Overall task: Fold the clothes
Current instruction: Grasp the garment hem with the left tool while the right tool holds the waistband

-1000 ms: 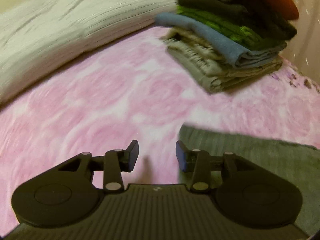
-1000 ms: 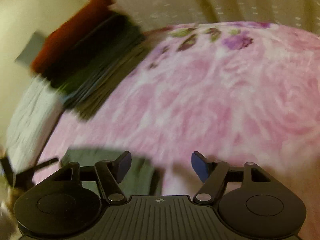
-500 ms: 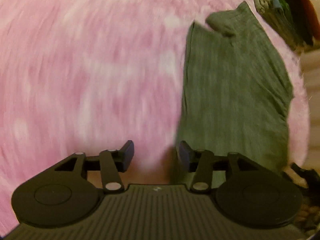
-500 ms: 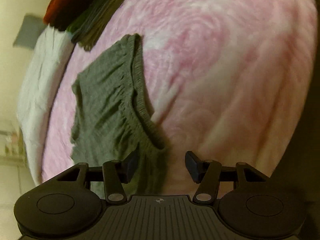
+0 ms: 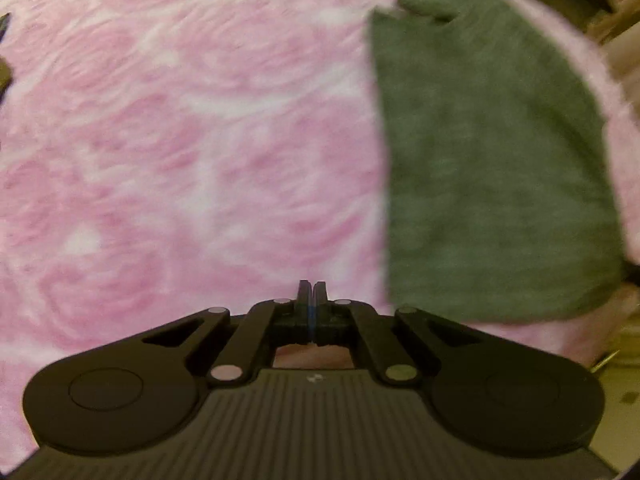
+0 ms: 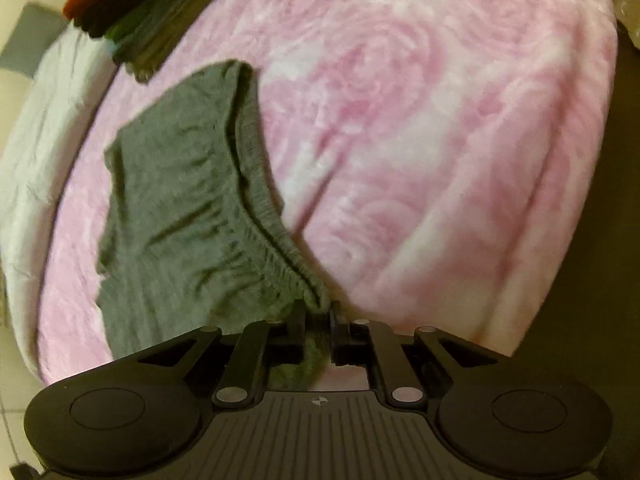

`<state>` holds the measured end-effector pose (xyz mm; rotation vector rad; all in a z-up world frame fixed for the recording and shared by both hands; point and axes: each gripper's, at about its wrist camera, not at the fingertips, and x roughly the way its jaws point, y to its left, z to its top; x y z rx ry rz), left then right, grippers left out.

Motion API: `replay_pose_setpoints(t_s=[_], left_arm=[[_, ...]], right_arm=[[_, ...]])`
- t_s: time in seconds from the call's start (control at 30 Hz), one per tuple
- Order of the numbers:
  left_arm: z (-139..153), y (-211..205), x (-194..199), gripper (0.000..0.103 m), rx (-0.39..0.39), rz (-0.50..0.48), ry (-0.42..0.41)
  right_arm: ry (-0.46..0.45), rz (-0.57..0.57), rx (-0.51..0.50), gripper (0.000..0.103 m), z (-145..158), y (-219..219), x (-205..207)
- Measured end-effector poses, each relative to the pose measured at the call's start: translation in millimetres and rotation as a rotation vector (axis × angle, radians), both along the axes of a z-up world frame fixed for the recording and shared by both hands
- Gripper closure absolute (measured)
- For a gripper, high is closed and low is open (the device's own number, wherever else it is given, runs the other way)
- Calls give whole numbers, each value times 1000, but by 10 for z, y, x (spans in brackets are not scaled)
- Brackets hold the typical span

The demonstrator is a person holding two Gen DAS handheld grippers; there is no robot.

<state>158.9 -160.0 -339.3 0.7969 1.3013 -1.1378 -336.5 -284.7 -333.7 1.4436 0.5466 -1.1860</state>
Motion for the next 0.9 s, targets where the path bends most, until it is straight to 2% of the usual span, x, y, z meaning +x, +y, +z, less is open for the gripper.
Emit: replay_pose_setpoints(t_s=[0.03, 0.07, 0.1, 0.13, 0.2, 0.23, 0.37, 0.47, 0.5, 0.53, 0.57, 0.63, 0.77, 0.9], left_arm=[[49, -79, 83, 100, -24, 8, 3], [108, -196, 159, 96, -60, 16, 9], [160, -355, 214, 83, -104, 16, 20], [211, -543, 262, 71, -153, 12, 34], [239, -966, 322, 59, -214, 2, 88], [217, -1218, 349, 56, -233, 4, 140], [-106, -2076, 414, 56, -237, 117, 346], [-417, -2418, 397, 62, -207, 228, 392], [-512, -2467, 388, 70, -186, 260, 407], [-601, -2502, 380, 92, -168, 287, 411], [-640, -2510, 370, 101, -168, 295, 395], [-610, -2499, 340, 100, -208, 269, 327], [-429, -2445, 216, 100, -329, 109, 122], [-424, -2311, 76, 88, -335, -16, -13]], right_arm=[[20, 3, -9, 64, 28, -3, -3], [52, -9, -31, 49, 79, -15, -15], [79, -24, -55, 45, 126, -28, -32], [85, -51, -75, 45, 155, -48, -67], [64, -118, -90, 45, 170, -109, -157], [51, -144, -89, 45, 167, -141, -190], [30, -196, -82, 45, 147, -242, -249], [30, -198, -75, 45, 119, -228, -261], [29, -200, -73, 45, 110, -208, -270], [28, -205, -70, 45, 99, -173, -276], [25, -211, -67, 45, 81, -155, -278], [23, -218, -65, 45, 48, -131, -269], [31, -213, -71, 45, 39, -111, -247], [78, -169, -82, 45, 58, -131, -155]])
